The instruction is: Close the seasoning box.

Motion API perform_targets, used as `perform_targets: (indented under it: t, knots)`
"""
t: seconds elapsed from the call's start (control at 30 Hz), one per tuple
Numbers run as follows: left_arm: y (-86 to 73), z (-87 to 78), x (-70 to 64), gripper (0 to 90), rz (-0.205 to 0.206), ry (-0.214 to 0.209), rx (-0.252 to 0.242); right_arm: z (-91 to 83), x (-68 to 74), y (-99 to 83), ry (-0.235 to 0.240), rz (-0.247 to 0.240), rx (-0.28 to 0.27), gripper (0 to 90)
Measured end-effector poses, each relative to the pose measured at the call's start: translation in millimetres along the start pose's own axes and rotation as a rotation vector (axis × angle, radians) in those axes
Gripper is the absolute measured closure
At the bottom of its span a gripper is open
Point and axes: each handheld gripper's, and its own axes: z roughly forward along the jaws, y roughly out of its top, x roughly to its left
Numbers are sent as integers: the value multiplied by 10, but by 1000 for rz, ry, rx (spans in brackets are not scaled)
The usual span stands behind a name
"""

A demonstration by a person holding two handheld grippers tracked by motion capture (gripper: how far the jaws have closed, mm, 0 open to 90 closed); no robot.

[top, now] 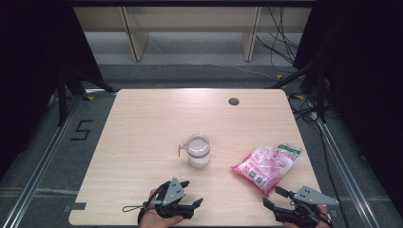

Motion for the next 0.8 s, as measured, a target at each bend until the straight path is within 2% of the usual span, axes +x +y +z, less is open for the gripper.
perform_targets:
  t: [0.03, 0.07, 0.13, 0.17, 0.2, 0.23, 0.27, 0.3, 0.33, 0.37, 0.4, 0.43, 0.47, 0.5, 0.53, 0.57, 0.63, 0.7, 0.77, 0.8]
  knots:
    - [-8, 4, -11, 271, 12, 13, 14, -7, 23, -8, 2, 10, 4, 333]
    - [-13, 12, -21, 270, 7, -1, 18, -21, 62, -21, 13, 42, 20, 332]
    - [-28, 17, -38, 266, 7, 14, 22, -18, 45, -31, 7, -21, 9, 330]
    - [-35, 22, -42, 262, 8, -1, 27, -24, 61, -35, 17, -3, 23, 329]
    - [-45, 26, -65, 261, 5, 7, 23, -23, 97, -47, 5, 26, 25, 328]
    - [-47, 25, -73, 261, 10, -7, 29, -26, 80, -50, 20, -1, 20, 327]
    - [-52, 24, -86, 261, 13, -3, 28, -35, 86, -53, 20, -8, 33, 327]
    - [-56, 20, -103, 261, 15, 7, 26, -22, 99, -64, 11, -7, 24, 326]
    - [-57, 26, -118, 261, -1, -16, 16, -30, 120, -73, 14, 17, 33, 324]
    - [-65, 37, -128, 261, 0, 0, 1, -48, 132, -74, 24, 18, 54, 323]
    - [-65, 28, -122, 261, 11, 0, 11, -40, 140, -79, 26, 21, 45, 324]
    - [-65, 27, -126, 260, -1, -5, 11, -27, 111, -79, 25, -21, 35, 323]
    - [-66, 24, -123, 260, -1, -4, 12, -22, 139, -84, 16, -3, 47, 322]
    - [-66, 19, -122, 259, 0, -7, 13, -21, 119, -77, 20, -27, 52, 322]
    - [-66, 19, -122, 259, 0, -7, 13, -23, 140, -80, 21, -11, 57, 321]
    - [-67, 5, -100, 259, 22, 5, 33, -22, 124, -77, 23, -38, 51, 321]
    - [-71, 8, -103, 259, 4, 1, 22, -18, 118, -80, 19, -42, 53, 320]
    - [-70, 4, -90, 258, 3, -13, 35, -32, 146, -84, 28, 6, 72, 319]
    - [-76, 9, -99, 259, 2, -7, 29, -30, 139, -85, 29, 3, 72, 318]
    - [-77, 9, -98, 259, 1, -6, 30, -20, 105, -84, 28, -33, 58, 318]
